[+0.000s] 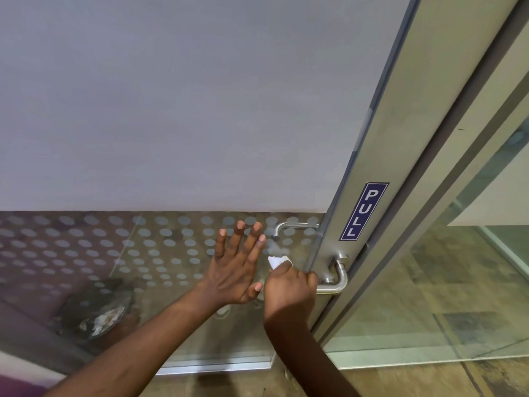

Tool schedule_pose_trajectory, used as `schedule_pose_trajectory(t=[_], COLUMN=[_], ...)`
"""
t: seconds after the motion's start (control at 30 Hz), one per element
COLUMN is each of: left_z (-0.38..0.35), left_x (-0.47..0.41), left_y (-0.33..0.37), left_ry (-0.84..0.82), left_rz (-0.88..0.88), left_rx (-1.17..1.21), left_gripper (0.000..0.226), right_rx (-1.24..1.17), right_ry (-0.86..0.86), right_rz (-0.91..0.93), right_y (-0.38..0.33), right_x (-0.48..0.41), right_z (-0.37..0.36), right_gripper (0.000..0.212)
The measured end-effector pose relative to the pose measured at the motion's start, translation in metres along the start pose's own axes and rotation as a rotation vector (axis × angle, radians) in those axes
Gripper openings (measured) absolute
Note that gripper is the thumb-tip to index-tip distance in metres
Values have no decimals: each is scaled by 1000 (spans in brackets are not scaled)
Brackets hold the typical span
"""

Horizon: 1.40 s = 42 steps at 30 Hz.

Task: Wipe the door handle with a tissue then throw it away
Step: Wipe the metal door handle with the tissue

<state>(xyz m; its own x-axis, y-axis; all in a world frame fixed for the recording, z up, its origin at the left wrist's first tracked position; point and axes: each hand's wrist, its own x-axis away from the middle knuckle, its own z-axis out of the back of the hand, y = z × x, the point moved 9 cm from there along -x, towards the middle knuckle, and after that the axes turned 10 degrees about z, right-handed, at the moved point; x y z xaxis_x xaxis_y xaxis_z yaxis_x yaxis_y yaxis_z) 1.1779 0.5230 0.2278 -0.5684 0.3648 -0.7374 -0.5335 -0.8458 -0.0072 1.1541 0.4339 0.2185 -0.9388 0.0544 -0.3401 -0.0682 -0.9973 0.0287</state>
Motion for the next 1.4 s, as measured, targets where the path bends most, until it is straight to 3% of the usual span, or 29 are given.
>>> schedule_pose_trajectory(t=[0.17, 0.23, 0.3, 0.5, 0.63, 0.8, 0.93, 1.03, 1.23, 1.3, 1.4], left_z=[-2, -2, -1, 3, 3, 1, -1, -2, -1, -1, 1], left_x=[0, -1, -1, 0, -1, 0, 1, 1, 1, 1, 1], left_y=[-2, -3, -6, -10, -9, -8, -9, -8, -7, -8, -6], left_ry=[-43, -55, -66, -89, -83, -71, -69, -69, -57, -47, -34], left_rz=[5, 23, 55, 93, 88, 82, 78, 69, 63, 62, 62], left_rx=[50, 96, 175, 303, 281, 225, 183, 170, 161, 152, 142], left_gripper=[81, 83, 83, 79, 80, 80, 81, 80, 79, 78, 78], right_rx=[-68, -68, -96, -155, -252, -467, -445, -472, -280, -280, -630], right_ry=[-84, -73, -50, 212, 262, -1, 23, 151, 318, 344, 369], right_rz=[103, 238, 436, 818, 785, 652, 762, 680, 604, 339, -339], right_y=[-7, -10, -18, -5, 26, 35, 23, 45, 103, 138, 203], right_x=[-8, -7, -5, 36, 58, 47, 45, 40, 43, 38, 45], right_z=[-5, -4, -2, 19, 26, 5, 8, 12, 4, 0, -21], right_gripper=[18, 18, 3, 18, 13, 9, 12, 12, 23, 15, 14])
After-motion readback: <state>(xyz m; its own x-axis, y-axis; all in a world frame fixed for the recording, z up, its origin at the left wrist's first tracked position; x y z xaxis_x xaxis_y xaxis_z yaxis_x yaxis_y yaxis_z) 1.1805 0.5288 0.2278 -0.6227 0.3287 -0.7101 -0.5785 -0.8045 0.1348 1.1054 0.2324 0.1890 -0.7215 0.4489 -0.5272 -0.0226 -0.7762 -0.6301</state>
